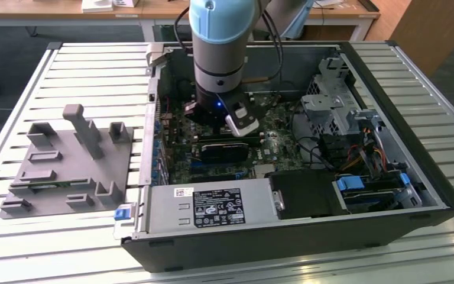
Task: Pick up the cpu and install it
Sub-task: 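Install the second cpu locking lever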
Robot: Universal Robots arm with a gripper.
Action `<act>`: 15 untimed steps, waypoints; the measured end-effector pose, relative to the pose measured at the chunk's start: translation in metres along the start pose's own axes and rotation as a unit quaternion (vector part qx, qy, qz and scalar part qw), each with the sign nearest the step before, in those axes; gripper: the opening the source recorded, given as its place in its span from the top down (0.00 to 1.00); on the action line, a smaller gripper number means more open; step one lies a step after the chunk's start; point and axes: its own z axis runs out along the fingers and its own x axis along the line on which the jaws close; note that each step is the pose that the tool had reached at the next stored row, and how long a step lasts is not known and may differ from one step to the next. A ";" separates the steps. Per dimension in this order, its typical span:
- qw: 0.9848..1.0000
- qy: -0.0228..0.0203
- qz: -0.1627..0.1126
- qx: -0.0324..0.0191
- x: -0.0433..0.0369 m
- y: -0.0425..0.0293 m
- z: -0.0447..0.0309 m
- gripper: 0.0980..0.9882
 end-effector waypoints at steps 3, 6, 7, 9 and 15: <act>1.000 0.000 0.000 -0.007 0.0001 -0.0002 0.0013 0.99; 1.000 0.000 0.000 -0.015 0.0005 -0.0004 0.0026 0.99; 1.000 0.000 0.000 -0.016 0.0006 -0.0005 0.0034 0.99; 1.000 0.000 0.000 -0.019 0.0006 -0.0009 0.0050 0.99; 1.000 0.001 0.000 -0.029 0.0011 -0.0017 0.0093 0.99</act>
